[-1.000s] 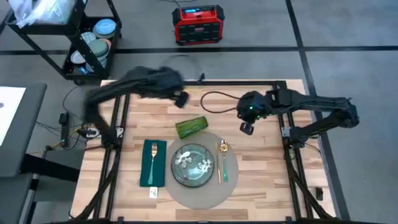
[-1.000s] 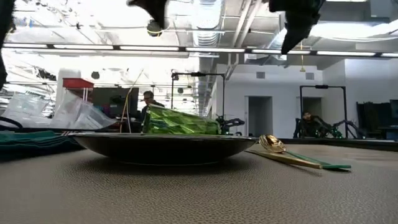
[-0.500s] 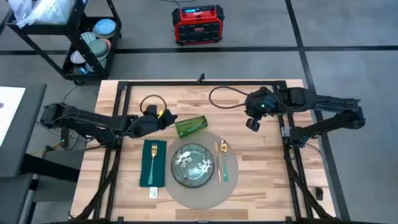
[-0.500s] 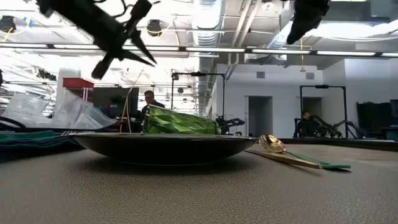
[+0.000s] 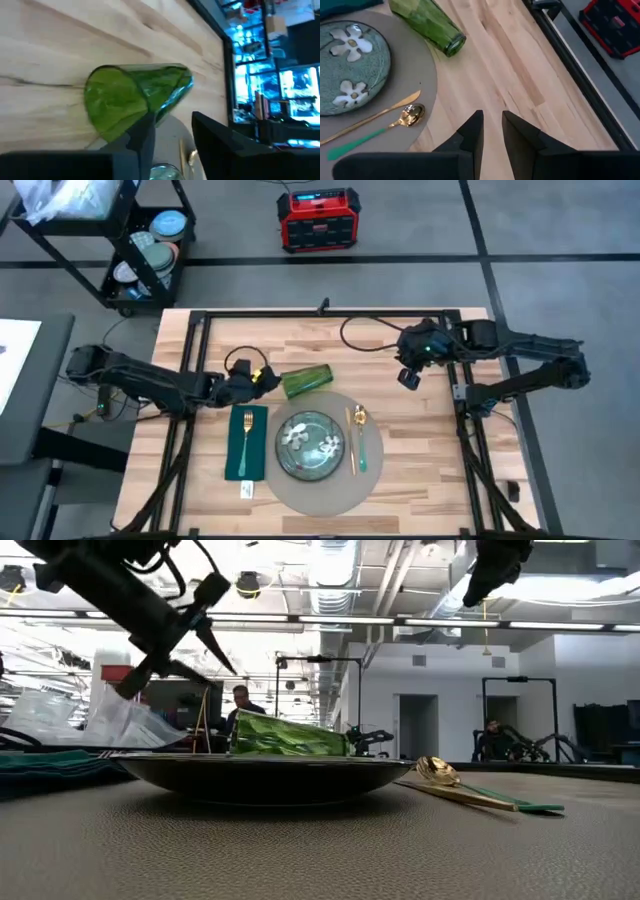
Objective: Set table place
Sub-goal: Put the green cup to the top right of the gray tablemat
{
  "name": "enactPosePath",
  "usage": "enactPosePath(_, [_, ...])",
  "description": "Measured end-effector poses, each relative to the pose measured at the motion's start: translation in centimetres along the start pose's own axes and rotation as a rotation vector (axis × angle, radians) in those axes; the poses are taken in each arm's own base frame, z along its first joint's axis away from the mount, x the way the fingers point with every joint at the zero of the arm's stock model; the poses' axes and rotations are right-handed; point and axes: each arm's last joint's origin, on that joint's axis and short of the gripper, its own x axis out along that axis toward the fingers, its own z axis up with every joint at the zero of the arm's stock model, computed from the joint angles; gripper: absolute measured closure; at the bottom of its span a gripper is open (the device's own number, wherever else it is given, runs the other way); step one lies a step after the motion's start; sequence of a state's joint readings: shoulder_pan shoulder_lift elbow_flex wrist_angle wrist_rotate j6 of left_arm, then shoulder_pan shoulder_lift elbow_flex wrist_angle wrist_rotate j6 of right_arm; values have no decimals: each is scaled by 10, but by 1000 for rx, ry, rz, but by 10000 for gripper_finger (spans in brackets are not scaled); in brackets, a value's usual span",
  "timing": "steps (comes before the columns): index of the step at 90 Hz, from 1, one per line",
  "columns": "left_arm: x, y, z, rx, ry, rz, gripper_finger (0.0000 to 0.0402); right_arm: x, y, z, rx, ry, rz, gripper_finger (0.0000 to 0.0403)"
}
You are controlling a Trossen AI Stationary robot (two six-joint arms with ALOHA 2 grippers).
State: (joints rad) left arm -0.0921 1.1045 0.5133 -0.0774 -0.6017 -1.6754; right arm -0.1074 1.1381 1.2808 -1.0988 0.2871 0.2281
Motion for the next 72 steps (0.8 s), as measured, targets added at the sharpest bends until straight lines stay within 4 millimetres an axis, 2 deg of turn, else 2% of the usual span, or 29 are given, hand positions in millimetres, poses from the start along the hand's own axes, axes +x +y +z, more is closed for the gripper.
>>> enactPosePath(20, [21, 3, 0, -46, -21, 31, 247, 0, 0, 0, -16, 1, 1, 344])
enactPosePath(30, [42, 6, 0, -50, -3, 39, 246, 0, 0, 0, -27, 1, 1, 344])
enactPosePath(42, [71, 3, 3, -81, 26, -43, 251, 0, 0, 0, -27, 1, 1, 344])
enactPosePath(49, [85, 3, 7, -102, 59, -82, 274, 0, 1, 0, -31, 4, 4, 344])
enactPosePath(56, [92, 2, 9, -137, 107, -120, 326, 0, 2, -2, -40, 16, 3, 344])
enactPosePath(62, [91, -2, 10, -142, 131, -162, 379, -1, 2, -3, -49, 28, 0, 344])
enactPosePath(72, [83, -18, 14, -94, 128, -160, 398, -1, 2, -5, -52, 47, -5, 344])
